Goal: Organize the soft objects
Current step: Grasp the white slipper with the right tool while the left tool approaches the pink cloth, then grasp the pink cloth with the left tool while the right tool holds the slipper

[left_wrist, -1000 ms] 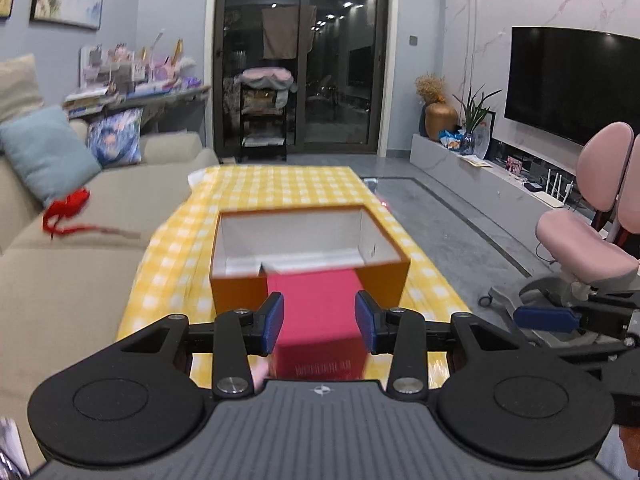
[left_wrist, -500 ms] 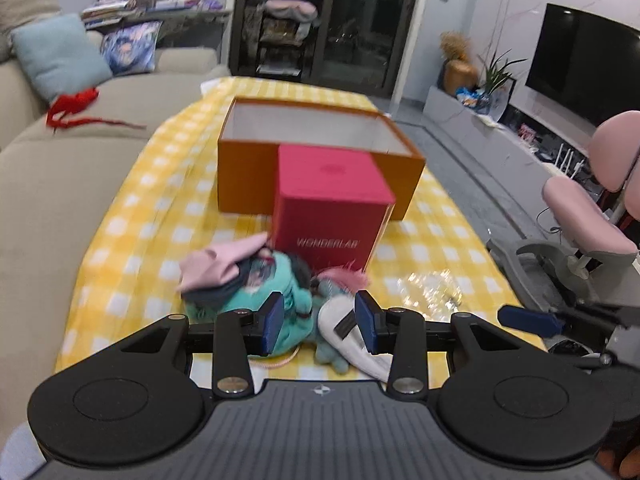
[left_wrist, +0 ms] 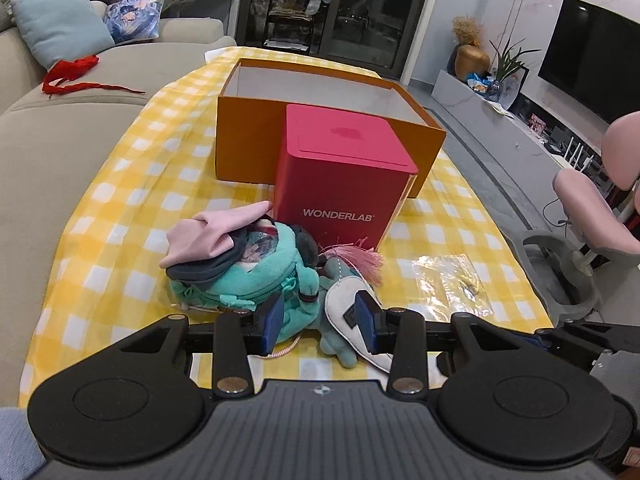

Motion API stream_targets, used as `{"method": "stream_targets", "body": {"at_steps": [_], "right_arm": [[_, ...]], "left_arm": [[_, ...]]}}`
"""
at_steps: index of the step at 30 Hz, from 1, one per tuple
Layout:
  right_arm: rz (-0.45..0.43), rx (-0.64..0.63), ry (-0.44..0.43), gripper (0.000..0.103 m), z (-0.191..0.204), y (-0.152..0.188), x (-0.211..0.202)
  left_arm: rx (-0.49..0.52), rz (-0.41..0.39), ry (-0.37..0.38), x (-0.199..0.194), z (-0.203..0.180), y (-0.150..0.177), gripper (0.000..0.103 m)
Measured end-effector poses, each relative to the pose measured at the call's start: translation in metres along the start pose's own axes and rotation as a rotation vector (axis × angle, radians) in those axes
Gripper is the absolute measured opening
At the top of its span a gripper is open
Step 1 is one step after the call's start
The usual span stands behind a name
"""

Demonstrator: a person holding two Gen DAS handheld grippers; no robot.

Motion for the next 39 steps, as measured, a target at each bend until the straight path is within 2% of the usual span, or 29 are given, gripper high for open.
{"method": "stream_targets", "body": {"at_steps": [5, 12, 16, 18, 20, 29, 32, 36, 39], "right_arm": [[0.034, 0.004, -0.007, 0.044, 0.002, -0.002, 0.02], [0.083, 0.004, -0.019, 0.042, 0.004, 0.0, 0.043], [0.112, 0.004, -0.029, 0.02, 0.005, 0.006, 0.052], [0.117, -0.004, -0.033, 0.014, 0.007, 0.007, 0.053], [0.119, -0.013, -0.037, 0.001, 0.008, 0.009, 0.054], [0.092, 0.007, -0.028, 0.0, 0.003, 0.003, 0.048], [0.097, 0.025, -0.051, 0.0, 0.004, 0.0, 0.048], [0.102, 0.017, -0.079, 0.002, 0.013, -0.004, 0.052], [0.092, 0.001, -0.089, 0.004, 0.02, -0.01, 0.054]], "left_arm": [[-0.009, 0.034, 0.008, 0.015, 0.006, -0.001, 0.046], [-0.02, 0.041, 0.007, 0.025, 0.013, 0.001, 0.046], [-0.013, 0.045, 0.003, 0.028, 0.015, 0.003, 0.046], [-0.019, 0.044, 0.009, 0.029, 0.015, 0.004, 0.046], [-0.021, 0.033, 0.013, 0.028, 0.016, 0.003, 0.046], [0.038, -0.036, 0.006, 0.022, 0.012, -0.004, 0.046], [0.086, -0.031, -0.067, 0.025, 0.016, -0.004, 0.046], [0.135, -0.015, -0.076, 0.032, 0.015, -0.004, 0.046], [0.227, -0.019, -0.133, 0.034, 0.012, -0.006, 0.046]]}}
Point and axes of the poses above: each gripper's, at about its wrist camera, not at the fingertips, and x roughly the way its jaws point, z to its left, y to its underside, the point moved 9 cm from there along x, roughly the way its jaws point, and after that the axes turned 9 degrees about y, right-handed, at the moved point
